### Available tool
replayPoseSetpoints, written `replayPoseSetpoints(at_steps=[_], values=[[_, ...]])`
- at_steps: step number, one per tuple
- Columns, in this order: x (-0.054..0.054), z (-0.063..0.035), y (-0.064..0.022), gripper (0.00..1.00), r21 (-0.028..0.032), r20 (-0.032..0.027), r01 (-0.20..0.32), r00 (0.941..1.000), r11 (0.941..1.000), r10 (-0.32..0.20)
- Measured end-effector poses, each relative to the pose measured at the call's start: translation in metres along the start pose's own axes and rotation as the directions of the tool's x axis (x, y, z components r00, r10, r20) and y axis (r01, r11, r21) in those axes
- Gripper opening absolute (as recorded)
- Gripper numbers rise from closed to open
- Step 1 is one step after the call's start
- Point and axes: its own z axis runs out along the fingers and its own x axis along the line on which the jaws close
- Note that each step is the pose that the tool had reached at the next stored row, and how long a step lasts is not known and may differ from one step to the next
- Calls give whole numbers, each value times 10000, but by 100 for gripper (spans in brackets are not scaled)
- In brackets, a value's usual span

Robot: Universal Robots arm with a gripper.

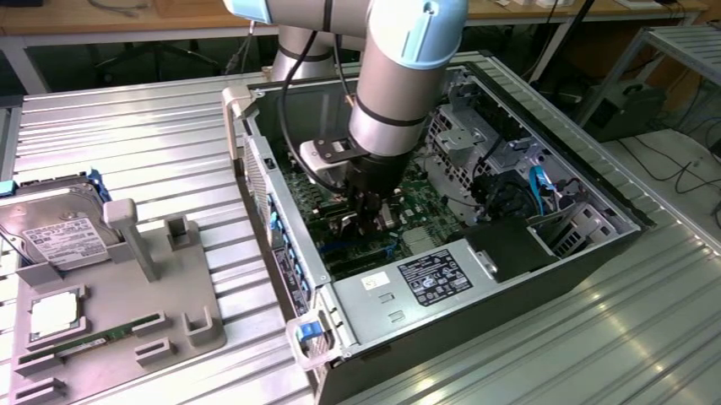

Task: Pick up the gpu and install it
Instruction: 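Insert the gpu into the slot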

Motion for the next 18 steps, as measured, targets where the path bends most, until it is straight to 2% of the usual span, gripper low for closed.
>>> replayPoseSetpoints(at_steps=[3, 18], values=[[0, 0, 18, 28, 39, 0, 3, 10000, 10000, -3], [0, 2, 40, 28, 58, 0, 2, 10000, 10000, -2]])
